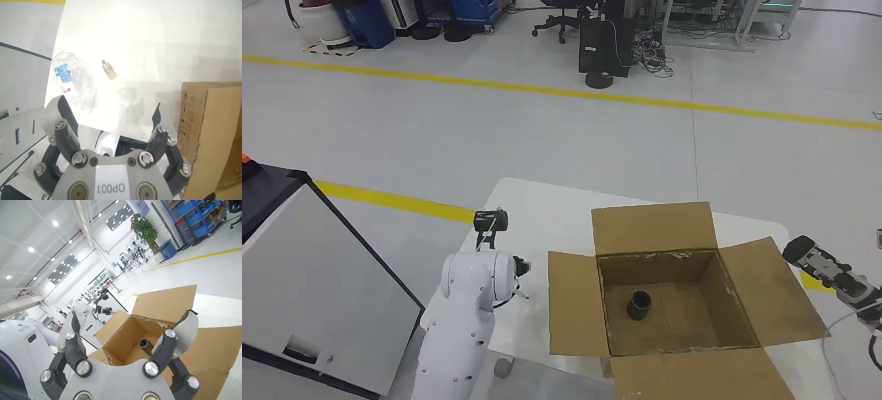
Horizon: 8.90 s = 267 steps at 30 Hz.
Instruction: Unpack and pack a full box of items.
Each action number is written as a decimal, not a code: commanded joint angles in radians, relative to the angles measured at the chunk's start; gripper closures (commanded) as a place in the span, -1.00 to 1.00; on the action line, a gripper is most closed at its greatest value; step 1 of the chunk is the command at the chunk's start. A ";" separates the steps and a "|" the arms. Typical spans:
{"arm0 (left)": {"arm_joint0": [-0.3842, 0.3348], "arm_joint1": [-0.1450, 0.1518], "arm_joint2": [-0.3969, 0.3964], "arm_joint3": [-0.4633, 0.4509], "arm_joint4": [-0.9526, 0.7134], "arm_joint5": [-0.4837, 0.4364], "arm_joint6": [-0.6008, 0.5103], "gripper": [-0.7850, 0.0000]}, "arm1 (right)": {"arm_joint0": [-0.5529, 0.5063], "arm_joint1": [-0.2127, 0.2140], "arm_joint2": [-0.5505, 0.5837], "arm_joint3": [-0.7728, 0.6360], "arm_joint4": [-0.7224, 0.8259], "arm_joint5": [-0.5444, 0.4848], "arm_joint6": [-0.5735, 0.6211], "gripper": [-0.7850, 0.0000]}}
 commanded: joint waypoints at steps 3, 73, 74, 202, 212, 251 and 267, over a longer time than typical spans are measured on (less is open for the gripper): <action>-0.017 -0.013 -0.013 0.057 0.016 0.033 0.034 -1.00 | 0.000 0.000 0.000 0.000 0.000 0.000 0.000 -1.00; -0.334 -0.112 -0.057 0.882 -0.232 0.563 0.564 -0.27 | 0.000 0.000 0.000 0.000 0.000 0.000 0.000 -1.00; -0.340 -0.113 -0.058 0.896 -0.233 0.570 0.571 -0.31 | 0.000 0.000 0.000 0.000 0.000 0.000 0.000 -1.00; -0.535 -0.124 -0.042 1.274 -0.376 0.618 0.619 0.18 | 0.000 0.000 0.000 0.000 0.000 0.000 0.000 -1.00; -0.547 -0.127 -0.032 1.300 -0.385 0.614 0.618 0.83 | 0.000 0.000 0.000 0.000 0.000 0.000 0.000 -1.00; 0.055 -0.127 0.064 0.126 0.064 0.527 0.528 1.00 | 0.000 0.000 0.000 0.000 0.000 0.000 0.000 -1.00; 0.055 -0.127 0.064 0.126 0.064 0.527 0.528 1.00 | 0.000 0.000 0.000 0.000 0.000 0.000 0.000 -1.00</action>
